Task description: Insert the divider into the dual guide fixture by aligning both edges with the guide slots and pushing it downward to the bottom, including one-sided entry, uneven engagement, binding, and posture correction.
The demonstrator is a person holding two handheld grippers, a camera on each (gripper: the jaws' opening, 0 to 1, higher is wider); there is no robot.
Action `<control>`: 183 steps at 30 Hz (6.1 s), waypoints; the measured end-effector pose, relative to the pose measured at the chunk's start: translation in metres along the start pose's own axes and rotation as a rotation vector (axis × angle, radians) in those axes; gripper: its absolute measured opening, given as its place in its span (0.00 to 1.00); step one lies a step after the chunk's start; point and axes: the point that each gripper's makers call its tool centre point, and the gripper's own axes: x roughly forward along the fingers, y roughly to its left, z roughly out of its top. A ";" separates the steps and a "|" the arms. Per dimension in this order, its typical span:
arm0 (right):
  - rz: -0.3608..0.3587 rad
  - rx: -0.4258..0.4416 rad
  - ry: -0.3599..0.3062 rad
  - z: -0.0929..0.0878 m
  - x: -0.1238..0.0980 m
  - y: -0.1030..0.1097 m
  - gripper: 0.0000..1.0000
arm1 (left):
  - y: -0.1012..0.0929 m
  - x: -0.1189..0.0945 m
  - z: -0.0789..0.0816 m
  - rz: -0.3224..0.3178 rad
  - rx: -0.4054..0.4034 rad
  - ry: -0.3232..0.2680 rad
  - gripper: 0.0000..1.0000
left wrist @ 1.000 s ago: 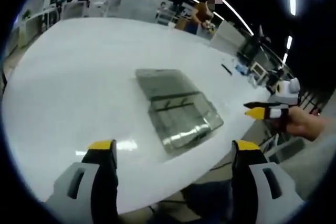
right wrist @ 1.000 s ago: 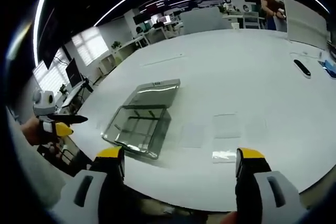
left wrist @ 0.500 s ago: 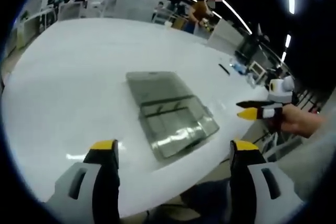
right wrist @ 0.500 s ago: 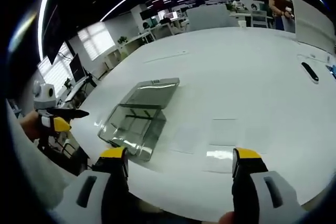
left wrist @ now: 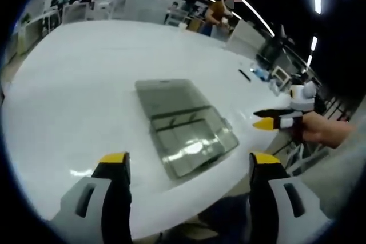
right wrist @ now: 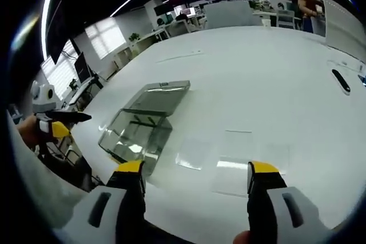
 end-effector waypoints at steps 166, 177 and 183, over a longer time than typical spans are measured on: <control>-0.234 -0.142 0.478 -0.019 0.047 -0.058 0.30 | -0.059 0.043 0.024 -0.152 0.380 0.056 0.73; -0.191 -0.217 0.499 -0.018 0.048 -0.058 0.29 | -0.065 0.048 0.024 -0.173 0.411 0.060 0.74; -0.172 -0.248 0.512 -0.017 0.048 -0.057 0.29 | -0.067 0.051 0.020 -0.183 0.440 0.080 0.75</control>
